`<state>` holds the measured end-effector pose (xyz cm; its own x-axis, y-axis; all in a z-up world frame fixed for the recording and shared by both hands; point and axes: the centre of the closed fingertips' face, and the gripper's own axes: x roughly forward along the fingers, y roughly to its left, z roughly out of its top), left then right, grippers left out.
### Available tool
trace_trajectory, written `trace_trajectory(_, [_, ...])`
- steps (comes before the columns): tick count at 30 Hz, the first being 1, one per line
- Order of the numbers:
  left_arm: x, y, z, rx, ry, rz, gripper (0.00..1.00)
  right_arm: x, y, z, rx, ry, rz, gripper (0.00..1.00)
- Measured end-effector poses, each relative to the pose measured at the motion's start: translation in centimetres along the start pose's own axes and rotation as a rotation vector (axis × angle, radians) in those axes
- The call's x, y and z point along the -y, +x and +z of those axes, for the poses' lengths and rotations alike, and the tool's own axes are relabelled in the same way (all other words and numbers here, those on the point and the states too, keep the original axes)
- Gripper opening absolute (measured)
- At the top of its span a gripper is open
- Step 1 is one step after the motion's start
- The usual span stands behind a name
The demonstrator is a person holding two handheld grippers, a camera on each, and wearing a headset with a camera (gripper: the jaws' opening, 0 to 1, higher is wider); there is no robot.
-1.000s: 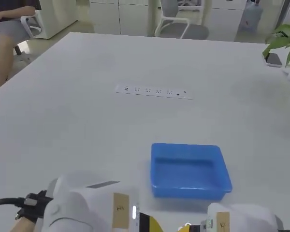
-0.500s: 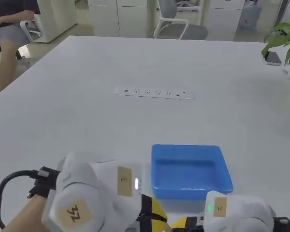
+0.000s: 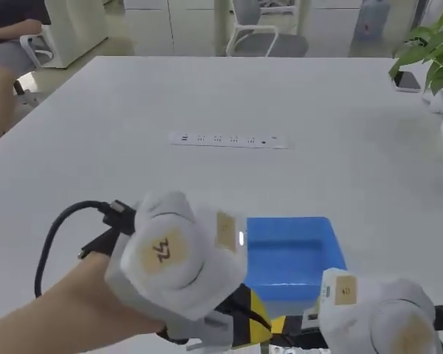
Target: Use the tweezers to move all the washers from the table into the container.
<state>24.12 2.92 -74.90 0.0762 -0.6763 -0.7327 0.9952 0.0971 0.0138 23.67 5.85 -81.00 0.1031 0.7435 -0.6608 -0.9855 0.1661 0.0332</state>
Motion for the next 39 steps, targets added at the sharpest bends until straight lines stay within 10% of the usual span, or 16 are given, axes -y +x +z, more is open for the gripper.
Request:
trace_trajectory(7, [-0.3, 0.8, -0.6, 0.025, -0.027, 0.028, 0.00, 0.6, 0.4, -0.7, -0.023, 0.032, -0.009, 0.05])
trace_trajectory(16, [-2.7, -3.1, -0.2, 0.302, -0.312, 0.281, 0.19, 1.4, 0.3, -0.8, 0.028, 0.206, -0.045, 0.04])
trace_trajectory(21, [-2.7, -6.6, -1.3, 0.478, -0.531, 0.411, 0.41, 2.5, -0.3, -1.2, 0.124, 0.416, -0.072, 0.03])
trace_trajectory(26, [-2.3, -8.5, -2.5, 0.565, -0.639, 0.500, 0.57, 2.9, -1.6, -0.3, 0.255, 0.558, -0.054, 0.04])
trace_trajectory(39, [1.0, -6.2, -1.1, 0.601, -0.586, 0.581, 0.71, 7.1, -7.2, 3.1, 0.356, 0.545, -0.164, 0.04])
